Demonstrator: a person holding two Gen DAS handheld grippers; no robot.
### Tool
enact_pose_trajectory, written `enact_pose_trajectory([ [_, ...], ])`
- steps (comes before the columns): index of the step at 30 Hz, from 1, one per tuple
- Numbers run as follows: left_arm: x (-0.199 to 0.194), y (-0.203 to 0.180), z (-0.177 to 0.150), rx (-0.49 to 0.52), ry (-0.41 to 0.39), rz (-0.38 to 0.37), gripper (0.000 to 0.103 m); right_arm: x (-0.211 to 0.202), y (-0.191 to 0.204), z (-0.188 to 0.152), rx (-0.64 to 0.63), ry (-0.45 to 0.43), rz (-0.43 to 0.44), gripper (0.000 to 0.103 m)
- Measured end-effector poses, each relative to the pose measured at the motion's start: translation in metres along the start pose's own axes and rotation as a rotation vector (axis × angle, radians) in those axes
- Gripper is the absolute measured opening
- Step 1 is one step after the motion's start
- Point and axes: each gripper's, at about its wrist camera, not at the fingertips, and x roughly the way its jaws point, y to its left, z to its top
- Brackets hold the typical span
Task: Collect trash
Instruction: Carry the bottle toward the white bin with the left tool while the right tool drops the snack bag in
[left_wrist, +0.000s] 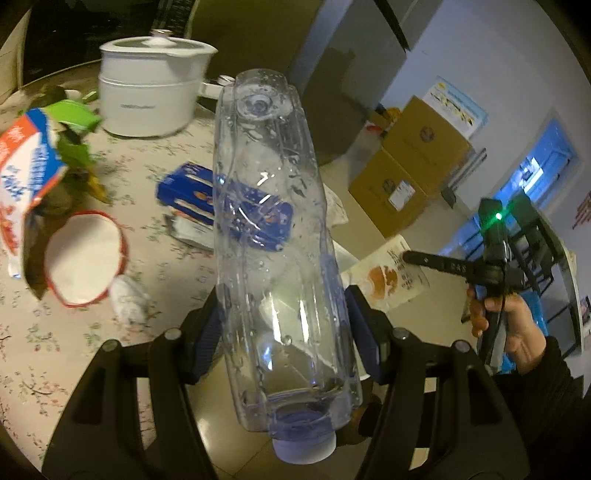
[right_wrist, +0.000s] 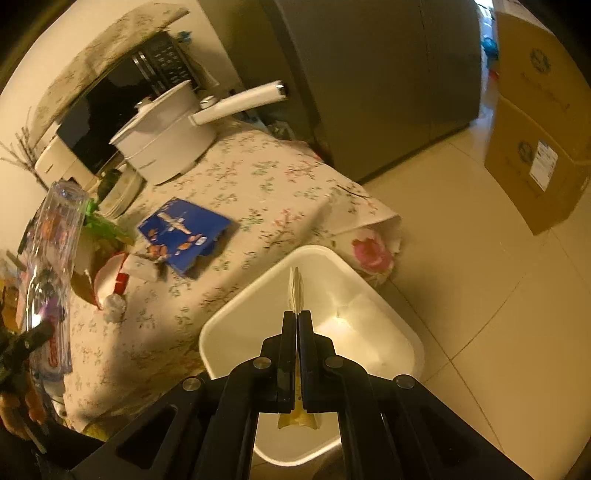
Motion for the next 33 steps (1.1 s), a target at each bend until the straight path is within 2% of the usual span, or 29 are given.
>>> enact_pose_trajectory([
  [4,0.017,-0.015,-0.001,0.029,0.036,-0.01,0.065,0.01,-0.009,-0.001,0.035,0.032,0.014,0.003],
  [7,0.031,-0.024,-0.003,0.046,0.068,-0.009,0.065,0.016,-0.013,-0.003,0.046,0.059,-0.002,0.009],
  [9,0.04,-0.027,-0.005,0.046,0.089,-0.01,0.065,0.015,-0.015,-0.005,0.053,0.065,-0.008,0.023],
  [10,0.044,-0.029,-0.006,0.044,0.098,-0.013,0.065,0.013,-0.016,-0.005,0.054,0.065,-0.016,0.027],
  [12,0.052,-0.033,-0.006,0.044,0.11,-0.021,0.065,0.008,-0.018,-0.008,0.058,0.054,-0.041,0.049],
  [14,0.059,-0.038,-0.007,0.051,0.121,-0.031,0.065,0.001,-0.022,-0.011,0.064,0.046,-0.042,0.055],
  [19,0.078,-0.054,-0.008,0.069,0.16,-0.071,0.065,-0.011,-0.032,-0.019,0.088,0.045,-0.042,0.059],
  [24,0.103,-0.064,-0.01,0.05,0.246,-0.098,0.066,-0.022,-0.044,-0.023,0.124,0.026,-0.045,0.064],
  [33,0.138,-0.07,-0.019,0.047,0.37,-0.071,0.066,-0.029,-0.058,-0.03,0.147,0.025,-0.058,0.065],
])
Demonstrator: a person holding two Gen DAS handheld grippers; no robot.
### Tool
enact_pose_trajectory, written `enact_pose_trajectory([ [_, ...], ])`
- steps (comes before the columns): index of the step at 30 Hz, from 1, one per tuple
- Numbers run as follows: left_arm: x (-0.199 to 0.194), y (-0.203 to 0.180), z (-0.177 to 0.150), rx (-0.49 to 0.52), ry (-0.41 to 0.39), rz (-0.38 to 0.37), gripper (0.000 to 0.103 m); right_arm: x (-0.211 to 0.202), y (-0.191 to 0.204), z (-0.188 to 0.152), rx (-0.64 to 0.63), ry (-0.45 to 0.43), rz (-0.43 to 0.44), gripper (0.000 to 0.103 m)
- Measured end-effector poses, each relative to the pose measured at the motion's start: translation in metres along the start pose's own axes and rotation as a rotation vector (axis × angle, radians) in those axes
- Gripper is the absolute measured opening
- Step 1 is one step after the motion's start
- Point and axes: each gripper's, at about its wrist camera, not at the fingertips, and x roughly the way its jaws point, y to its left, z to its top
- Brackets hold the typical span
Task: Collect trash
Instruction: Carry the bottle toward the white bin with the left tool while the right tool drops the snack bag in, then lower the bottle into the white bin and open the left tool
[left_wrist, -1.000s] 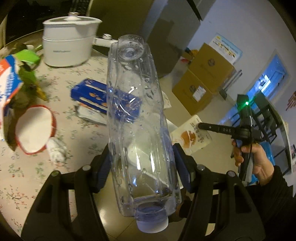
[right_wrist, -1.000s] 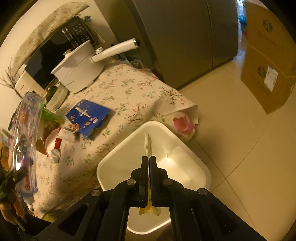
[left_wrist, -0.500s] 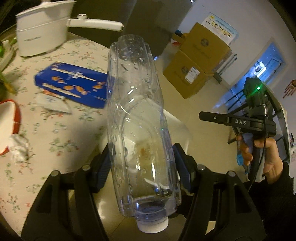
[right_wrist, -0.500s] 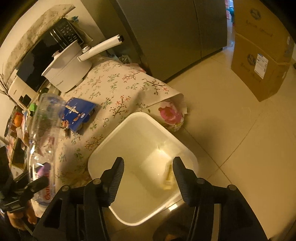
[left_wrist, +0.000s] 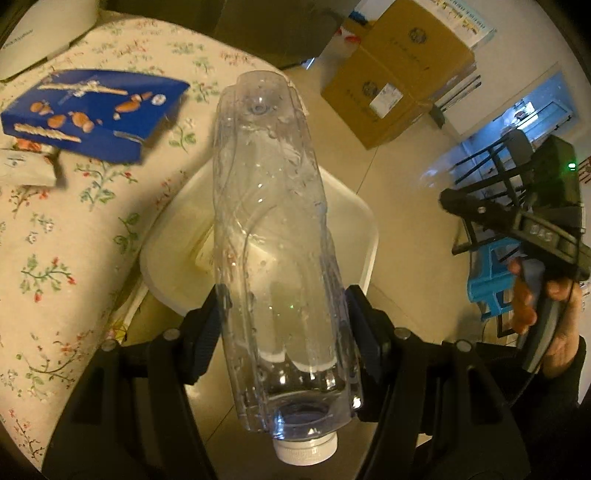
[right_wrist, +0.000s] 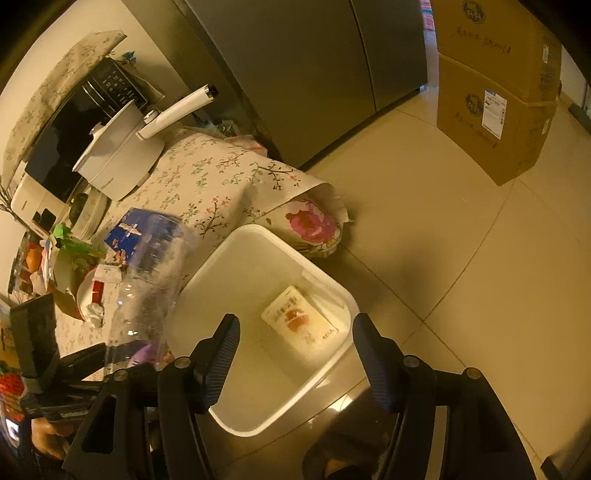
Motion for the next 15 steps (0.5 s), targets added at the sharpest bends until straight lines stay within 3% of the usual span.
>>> enact_pose_trajectory([
  [15,0.013,0.005,0.008,0.005,0.061,0.009,0.066,-0.003,0.003,0.0,-0.011,-0.007,0.005,0.069],
])
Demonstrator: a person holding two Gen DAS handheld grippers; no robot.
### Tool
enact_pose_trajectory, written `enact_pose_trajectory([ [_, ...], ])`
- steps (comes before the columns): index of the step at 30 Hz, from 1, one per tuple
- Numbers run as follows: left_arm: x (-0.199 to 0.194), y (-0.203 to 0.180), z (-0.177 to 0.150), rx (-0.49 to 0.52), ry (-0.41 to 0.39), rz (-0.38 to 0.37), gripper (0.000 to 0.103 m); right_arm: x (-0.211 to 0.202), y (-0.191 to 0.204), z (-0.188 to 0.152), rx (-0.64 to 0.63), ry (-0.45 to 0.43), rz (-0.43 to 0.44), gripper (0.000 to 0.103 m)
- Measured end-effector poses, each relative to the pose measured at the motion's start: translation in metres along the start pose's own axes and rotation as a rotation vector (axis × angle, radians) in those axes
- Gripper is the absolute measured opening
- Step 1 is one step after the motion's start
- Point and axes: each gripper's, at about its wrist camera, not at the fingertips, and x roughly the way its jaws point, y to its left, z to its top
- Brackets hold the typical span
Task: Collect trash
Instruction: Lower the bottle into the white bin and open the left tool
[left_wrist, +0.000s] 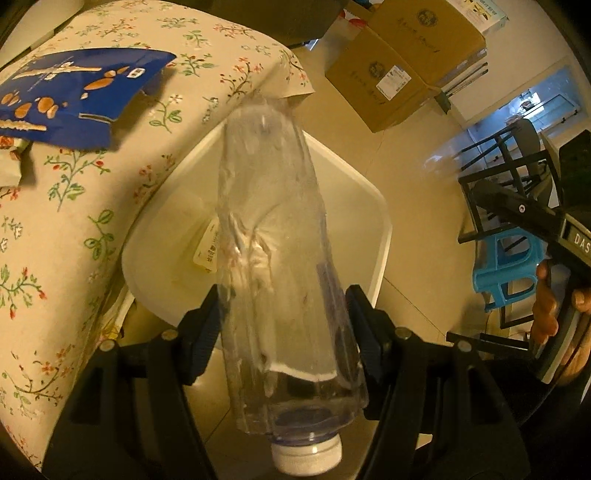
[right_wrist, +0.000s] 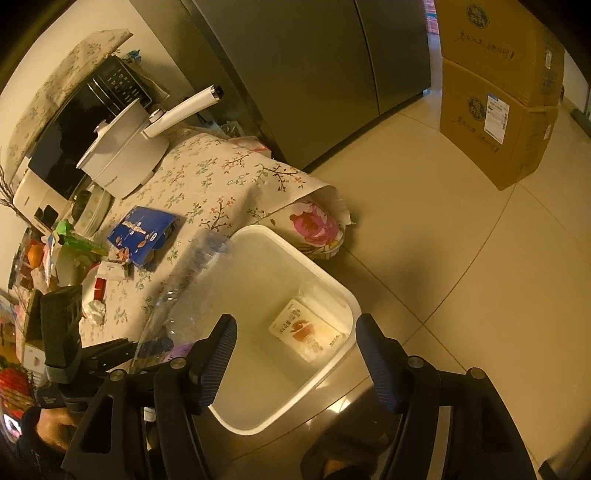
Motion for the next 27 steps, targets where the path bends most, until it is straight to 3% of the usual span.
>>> enact_pose_trajectory([
  [9,-0.02,0.003,0.001,0.031,-0.055,0.026,0.081,-0.001,0.0,0.002,0.009,-0.008,-0.002,0.069],
  [17,-0.045,0.017,-0.006,0.041,-0.104,0.098,0.093,-0.001,0.009,0.004,-0.005,-0.012,0.001,0.071],
  [27,-0.078,0.037,-0.015,0.009,-0.16,0.135,0.098,0.001,0.033,0.007,-0.036,-0.017,-0.004,0.077],
])
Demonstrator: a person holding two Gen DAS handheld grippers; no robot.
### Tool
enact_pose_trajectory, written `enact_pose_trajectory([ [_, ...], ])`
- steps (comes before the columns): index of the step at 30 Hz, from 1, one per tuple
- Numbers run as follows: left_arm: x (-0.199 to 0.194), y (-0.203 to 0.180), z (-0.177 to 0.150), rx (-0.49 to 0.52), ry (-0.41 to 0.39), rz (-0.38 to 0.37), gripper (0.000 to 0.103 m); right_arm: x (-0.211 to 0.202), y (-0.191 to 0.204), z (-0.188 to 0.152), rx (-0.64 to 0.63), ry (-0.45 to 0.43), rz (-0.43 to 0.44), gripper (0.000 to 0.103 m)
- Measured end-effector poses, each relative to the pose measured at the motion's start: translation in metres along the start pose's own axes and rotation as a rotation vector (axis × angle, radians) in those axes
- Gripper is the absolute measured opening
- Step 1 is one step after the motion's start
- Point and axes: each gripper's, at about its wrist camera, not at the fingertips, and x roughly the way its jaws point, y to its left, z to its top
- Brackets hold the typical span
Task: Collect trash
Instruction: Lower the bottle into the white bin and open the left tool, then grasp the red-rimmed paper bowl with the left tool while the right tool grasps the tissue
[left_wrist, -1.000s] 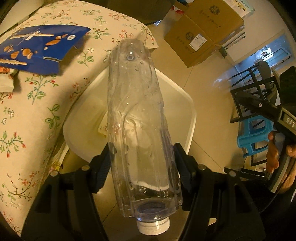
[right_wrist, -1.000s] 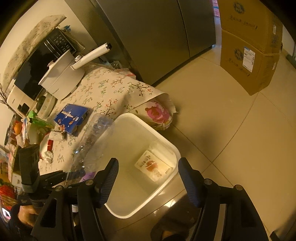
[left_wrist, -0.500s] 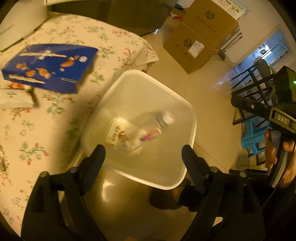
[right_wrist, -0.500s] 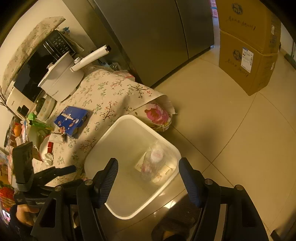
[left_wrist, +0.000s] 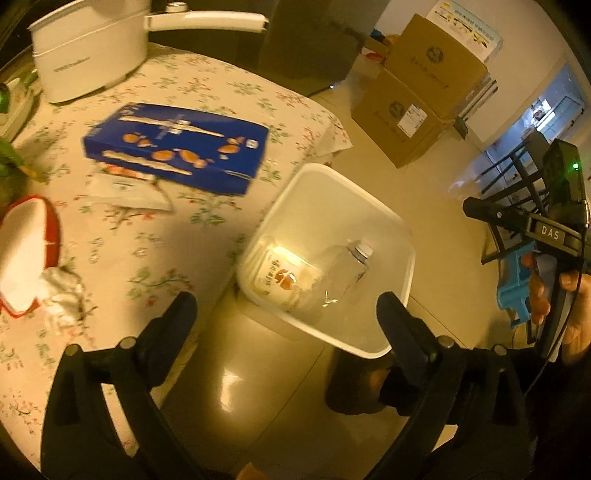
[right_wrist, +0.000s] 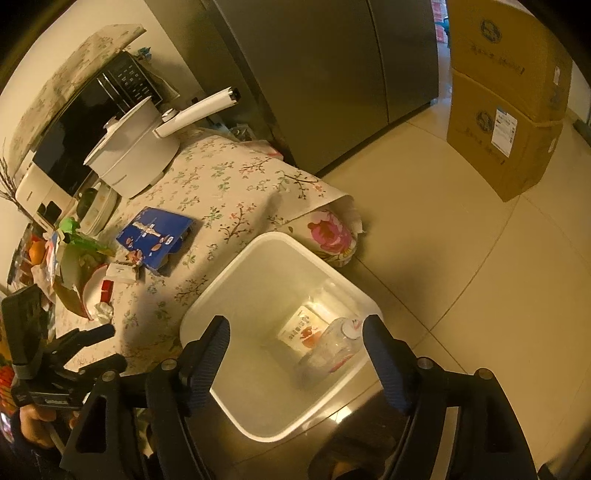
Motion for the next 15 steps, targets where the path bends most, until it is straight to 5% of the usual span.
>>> enact_pose_trajectory([
  [15,-0.052,0.058,-0.013,-0.114,-0.106,0.049,0.099,0.011,0.069,0.012,-0.113,-0.008,0.017,0.079],
])
